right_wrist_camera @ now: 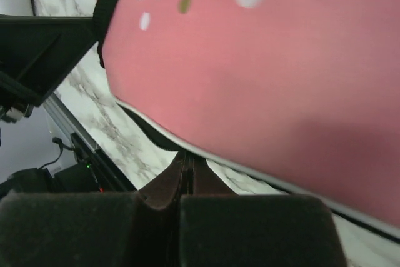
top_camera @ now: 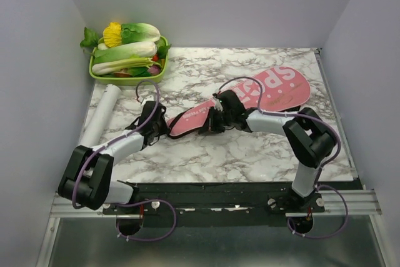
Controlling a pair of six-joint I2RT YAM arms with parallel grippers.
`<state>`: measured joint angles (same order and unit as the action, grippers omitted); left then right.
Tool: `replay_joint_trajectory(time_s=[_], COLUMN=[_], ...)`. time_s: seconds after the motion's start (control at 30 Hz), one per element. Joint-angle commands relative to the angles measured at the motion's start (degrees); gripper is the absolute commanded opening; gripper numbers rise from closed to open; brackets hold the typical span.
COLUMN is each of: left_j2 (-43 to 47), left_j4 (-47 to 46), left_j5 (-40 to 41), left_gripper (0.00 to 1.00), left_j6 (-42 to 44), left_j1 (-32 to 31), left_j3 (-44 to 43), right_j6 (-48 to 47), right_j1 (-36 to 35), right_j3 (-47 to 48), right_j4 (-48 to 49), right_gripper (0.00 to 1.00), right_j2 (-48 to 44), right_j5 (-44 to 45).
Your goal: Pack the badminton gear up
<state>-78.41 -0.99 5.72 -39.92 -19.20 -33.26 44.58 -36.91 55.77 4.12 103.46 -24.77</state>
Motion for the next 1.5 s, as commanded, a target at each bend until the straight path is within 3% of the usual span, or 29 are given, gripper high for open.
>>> replay_joint_trajectory(time_s=[0.0, 0.23, 0.5, 0.63, 0.8, 1.03, 1.17, 1.3, 1.47], left_j2=[5.2, 15.5, 25.5, 28.4, 30.4, 30.6, 31.1, 29.5, 24.8], left_j4=[4.4, 8.2, 11.5, 14.0, 18.1, 18.7, 17.2, 16.8, 10.1], left_j5=[-4.1, -4.9, -5.6, -5.2, -3.2, -5.6, -12.5, -14.8, -16.5], left_gripper=[0.0, 0.0, 0.0, 0.0, 0.0, 0.15, 0.19, 0.2, 0.27], left_j6=[-1.8, -3.8, -5.5, -5.3, -3.7, -2.0, -0.8, 0.8, 1.7], left_j1=[-5.5, -11.6, -15.4, -16.3, -16.4, -16.6, -17.5, -22.4, -29.2], left_j3=[1.2, 3.0, 6.0, 6.1, 4.0, 3.1, 3.5, 4.0, 4.7], right_j6=[2.1, 6.0, 11.3, 14.4, 18.0, 20.3, 20.7, 20.8, 19.0], right_j1=[-7.5, -17.2, -23.3, -24.9, -25.0, -24.8, -23.9, -21.9, -18.1], right_j3=[7.6, 12.5, 11.2, 9.2, 0.9, -12.8, -19.7, -26.8, -31.6], right_j4=[-3.2, -3.1, 5.1, 6.4, 7.1, 8.2, 8.3, 8.3, 7.4], right_gripper=[0.01, 0.01, 0.01, 0.01, 0.01, 0.01, 0.01, 0.01, 0.01], right_j2=[4.2, 10.4, 11.9, 10.7, 5.9, -3.7, -8.9, -14.2, -17.1], right_j5=[1.3, 2.7, 3.4, 7.9, 13.6, 17.5, 18.4, 19.3, 19.2])
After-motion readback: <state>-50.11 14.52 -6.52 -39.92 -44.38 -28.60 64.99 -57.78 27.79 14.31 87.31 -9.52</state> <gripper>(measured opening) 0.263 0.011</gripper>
